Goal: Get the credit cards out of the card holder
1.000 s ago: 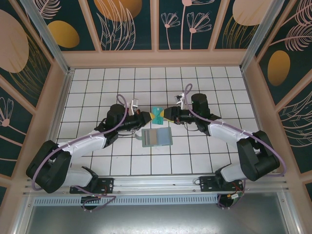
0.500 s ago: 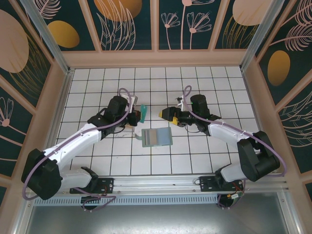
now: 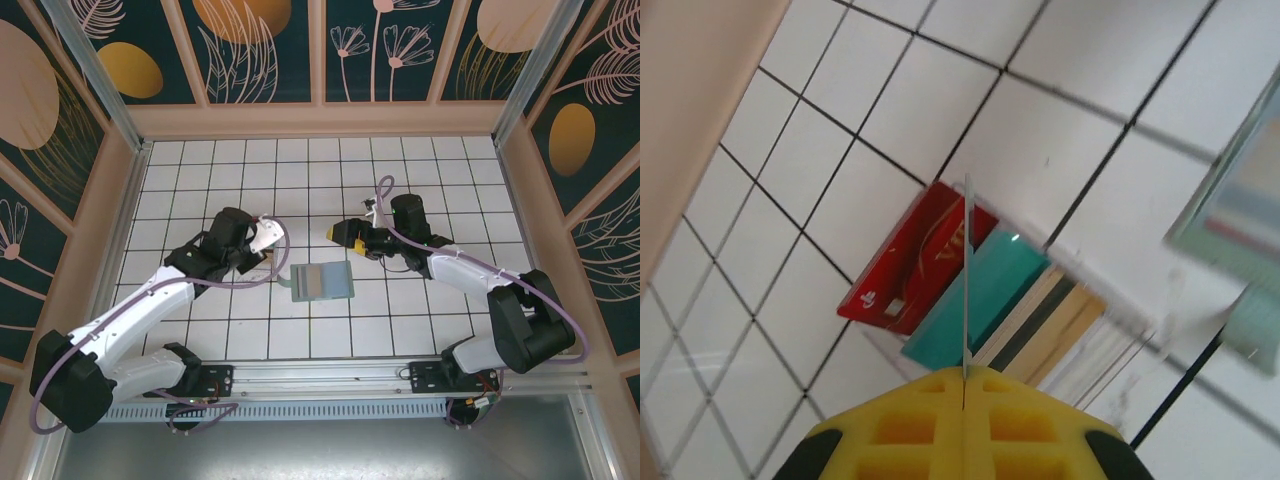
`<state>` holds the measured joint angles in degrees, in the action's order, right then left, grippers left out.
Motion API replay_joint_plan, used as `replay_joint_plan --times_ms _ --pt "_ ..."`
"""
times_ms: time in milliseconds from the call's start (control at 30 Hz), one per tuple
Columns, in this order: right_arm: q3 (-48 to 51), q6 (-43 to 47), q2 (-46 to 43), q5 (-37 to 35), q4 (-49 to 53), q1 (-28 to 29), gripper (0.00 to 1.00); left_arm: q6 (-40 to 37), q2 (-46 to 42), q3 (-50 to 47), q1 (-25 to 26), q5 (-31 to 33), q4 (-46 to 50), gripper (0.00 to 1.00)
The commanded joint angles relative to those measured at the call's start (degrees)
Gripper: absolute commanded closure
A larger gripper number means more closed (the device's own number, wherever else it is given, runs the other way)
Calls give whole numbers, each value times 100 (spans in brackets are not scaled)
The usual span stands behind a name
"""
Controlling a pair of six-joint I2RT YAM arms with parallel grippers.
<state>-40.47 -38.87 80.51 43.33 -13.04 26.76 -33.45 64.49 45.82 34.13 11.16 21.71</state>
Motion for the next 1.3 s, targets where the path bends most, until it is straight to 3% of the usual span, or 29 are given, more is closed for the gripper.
replay_joint_plan --times_ms 0,467,1267 --pt "-113 153 -146 -9 21 -35 1 -1709 -37 -312 -7 418 -32 100" --pt "-84 191 -83 44 34 -134 1 -2711 357 -825 -12 621 -1389 100" --pt "122 126 -80 123 -132 -283 1 -2806 837 -1061 -54 501 -1820 100"
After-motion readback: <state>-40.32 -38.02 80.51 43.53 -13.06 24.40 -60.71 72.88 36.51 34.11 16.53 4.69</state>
